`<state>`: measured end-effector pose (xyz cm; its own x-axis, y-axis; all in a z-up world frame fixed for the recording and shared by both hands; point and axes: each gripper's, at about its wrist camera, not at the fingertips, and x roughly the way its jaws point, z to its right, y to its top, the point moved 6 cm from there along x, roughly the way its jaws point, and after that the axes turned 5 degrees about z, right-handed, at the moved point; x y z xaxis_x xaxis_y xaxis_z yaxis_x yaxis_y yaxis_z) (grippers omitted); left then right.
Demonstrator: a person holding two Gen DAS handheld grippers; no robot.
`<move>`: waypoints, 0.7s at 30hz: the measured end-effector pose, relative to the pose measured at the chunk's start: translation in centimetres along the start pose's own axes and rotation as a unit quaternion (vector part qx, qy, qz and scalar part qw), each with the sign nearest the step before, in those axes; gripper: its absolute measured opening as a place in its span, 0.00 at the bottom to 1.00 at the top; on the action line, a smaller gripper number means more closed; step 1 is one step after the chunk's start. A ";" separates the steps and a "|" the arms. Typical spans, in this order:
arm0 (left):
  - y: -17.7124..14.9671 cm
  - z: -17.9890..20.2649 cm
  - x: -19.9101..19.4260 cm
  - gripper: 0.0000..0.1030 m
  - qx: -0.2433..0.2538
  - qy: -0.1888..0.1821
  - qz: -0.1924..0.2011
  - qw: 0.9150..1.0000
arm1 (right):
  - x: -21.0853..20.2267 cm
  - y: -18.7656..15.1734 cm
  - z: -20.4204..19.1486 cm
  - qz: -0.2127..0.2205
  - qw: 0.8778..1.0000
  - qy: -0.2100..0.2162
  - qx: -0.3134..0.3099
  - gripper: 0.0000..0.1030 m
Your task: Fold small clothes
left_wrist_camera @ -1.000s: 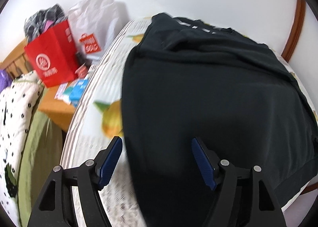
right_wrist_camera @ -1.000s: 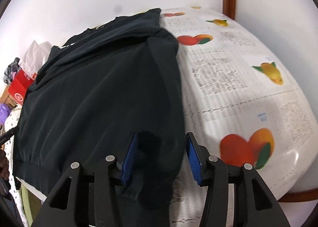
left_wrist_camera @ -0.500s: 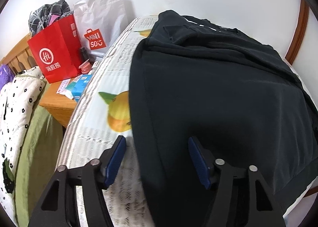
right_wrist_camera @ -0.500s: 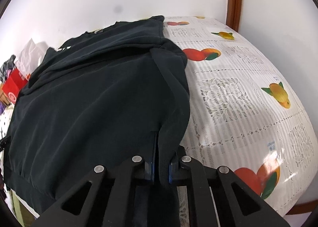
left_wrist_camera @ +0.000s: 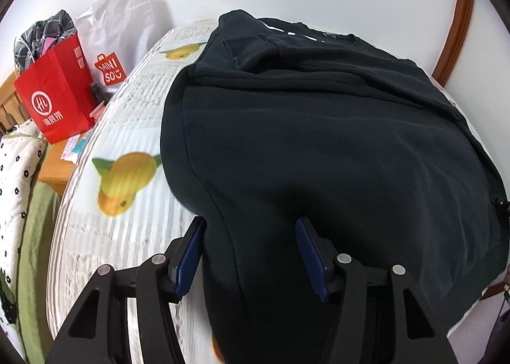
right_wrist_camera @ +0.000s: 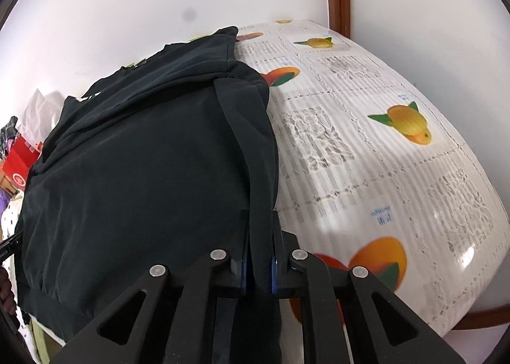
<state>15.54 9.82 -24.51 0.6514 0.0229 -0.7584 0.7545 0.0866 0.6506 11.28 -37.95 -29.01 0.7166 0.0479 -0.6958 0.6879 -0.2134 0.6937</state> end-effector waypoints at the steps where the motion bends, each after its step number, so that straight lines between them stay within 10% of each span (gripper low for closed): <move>1: -0.4 -0.2 -0.3 0.52 0.002 -0.002 -0.002 1.000 | -0.2 -0.2 0.0 -0.001 1.000 0.000 -0.003 0.11; 14: -4.8 -0.6 -3.9 0.36 0.013 -0.011 0.011 1.000 | -3.5 -4.5 -1.5 -0.008 0.999 0.017 -0.034 0.33; 18: -4.7 -0.3 -4.0 0.09 -0.007 -0.027 0.009 1.000 | -3.2 -4.2 -1.7 0.008 0.999 0.005 -0.034 0.11; 21: -4.3 -0.4 -4.8 0.07 -0.017 -0.034 0.018 0.999 | -3.6 -3.6 -1.6 0.009 0.999 0.013 -0.029 0.07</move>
<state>9.09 9.75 -23.69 0.6832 -0.0419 -0.7291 0.7278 0.1207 0.6751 6.43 -35.83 -28.73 0.7311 0.0705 -0.6786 0.6800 -0.1571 0.7162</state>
